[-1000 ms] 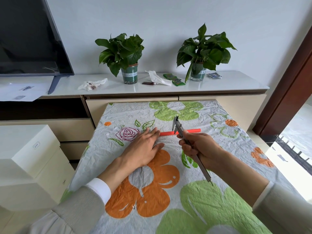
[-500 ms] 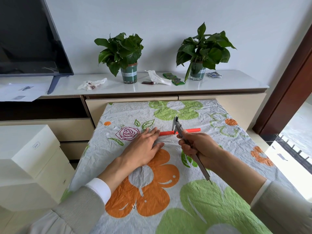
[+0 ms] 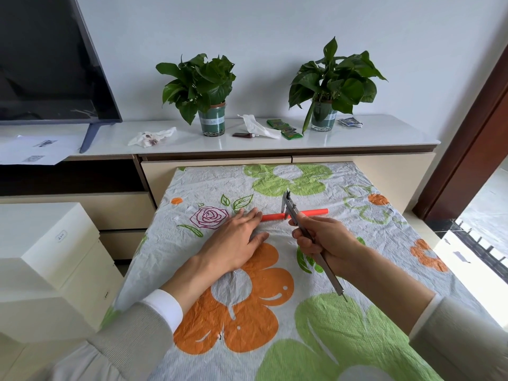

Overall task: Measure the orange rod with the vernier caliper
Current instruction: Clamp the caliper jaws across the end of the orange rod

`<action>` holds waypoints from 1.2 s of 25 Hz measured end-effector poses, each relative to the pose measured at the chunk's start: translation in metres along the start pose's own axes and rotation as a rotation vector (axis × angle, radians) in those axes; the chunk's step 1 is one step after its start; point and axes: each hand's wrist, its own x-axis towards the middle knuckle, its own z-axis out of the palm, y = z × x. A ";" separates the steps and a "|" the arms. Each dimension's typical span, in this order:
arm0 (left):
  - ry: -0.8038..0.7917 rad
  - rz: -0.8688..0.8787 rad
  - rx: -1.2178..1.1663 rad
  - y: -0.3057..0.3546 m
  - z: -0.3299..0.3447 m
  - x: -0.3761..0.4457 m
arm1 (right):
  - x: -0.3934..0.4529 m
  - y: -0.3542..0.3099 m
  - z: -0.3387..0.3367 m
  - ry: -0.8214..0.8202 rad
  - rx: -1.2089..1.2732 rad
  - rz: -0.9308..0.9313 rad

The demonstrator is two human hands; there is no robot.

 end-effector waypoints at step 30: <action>0.008 0.009 0.016 0.000 0.001 0.000 | -0.002 0.000 -0.001 -0.006 -0.021 0.009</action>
